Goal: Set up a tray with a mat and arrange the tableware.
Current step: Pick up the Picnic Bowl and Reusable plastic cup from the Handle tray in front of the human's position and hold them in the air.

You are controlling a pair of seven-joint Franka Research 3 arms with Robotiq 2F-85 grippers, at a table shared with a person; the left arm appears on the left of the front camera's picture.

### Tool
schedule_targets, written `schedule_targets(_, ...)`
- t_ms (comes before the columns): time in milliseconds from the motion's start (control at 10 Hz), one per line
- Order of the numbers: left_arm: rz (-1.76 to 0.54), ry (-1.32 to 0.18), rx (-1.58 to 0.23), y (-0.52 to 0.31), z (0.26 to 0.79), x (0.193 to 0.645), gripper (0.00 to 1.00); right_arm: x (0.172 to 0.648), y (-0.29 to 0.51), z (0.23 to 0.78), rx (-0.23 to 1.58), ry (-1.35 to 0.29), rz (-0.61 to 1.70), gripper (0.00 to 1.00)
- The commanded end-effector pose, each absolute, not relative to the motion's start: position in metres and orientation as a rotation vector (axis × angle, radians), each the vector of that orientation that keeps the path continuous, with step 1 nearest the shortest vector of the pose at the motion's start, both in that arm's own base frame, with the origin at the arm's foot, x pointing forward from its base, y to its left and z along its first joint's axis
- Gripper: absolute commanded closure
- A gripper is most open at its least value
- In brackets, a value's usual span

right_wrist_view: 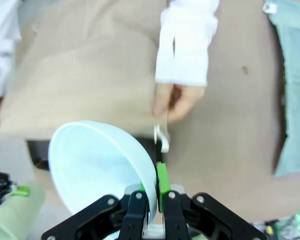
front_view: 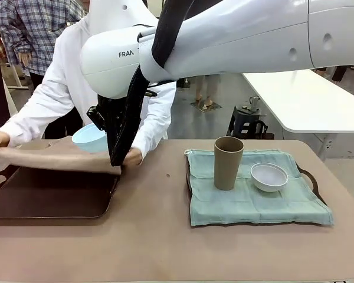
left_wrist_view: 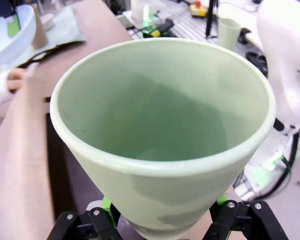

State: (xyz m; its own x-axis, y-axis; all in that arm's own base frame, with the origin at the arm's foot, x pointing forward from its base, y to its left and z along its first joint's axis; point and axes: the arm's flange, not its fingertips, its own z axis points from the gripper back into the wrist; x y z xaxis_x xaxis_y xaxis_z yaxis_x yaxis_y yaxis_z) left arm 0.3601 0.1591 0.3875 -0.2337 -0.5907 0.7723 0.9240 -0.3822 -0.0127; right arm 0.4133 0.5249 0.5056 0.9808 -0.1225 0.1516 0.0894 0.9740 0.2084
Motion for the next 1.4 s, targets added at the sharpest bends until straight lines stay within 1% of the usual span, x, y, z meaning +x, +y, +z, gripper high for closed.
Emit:
schedule_targets(0, -1.423, -0.842, -0.736, 0.115, 0.445, 0.416, 0.18, 0.414, 0.526, 0.506, 0.183, -0.182, -0.100, 0.94)
schedule_targets(100, -1.376, -0.852, -0.726, 0.120, 0.441, 0.412, 0.18, 0.414, 0.526, 0.506, 0.183, -0.182, -0.100, 0.94)
schedule_targets(200, -1.355, -0.851, -0.726, 0.130, 0.447, 0.431, 0.18, 0.414, 0.526, 0.506, 0.183, -0.182, -0.100, 0.94)
schedule_targets(300, -1.343, -0.844, -0.735, 0.135, 0.447, 0.427, 0.18, 0.414, 0.526, 0.506, 0.183, -0.182, -0.100, 0.94)
schedule_targets(400, -1.392, -0.844, -0.794, 0.133, 0.445, 0.411, 0.18, 0.414, 0.526, 0.506, 0.183, -0.182, -0.100, 0.94)
schedule_targets(1300, -1.392, -0.844, -0.794, 0.133, 0.445, 0.411, 0.18, 0.414, 0.526, 0.506, 0.183, -0.182, -0.100, 0.94)
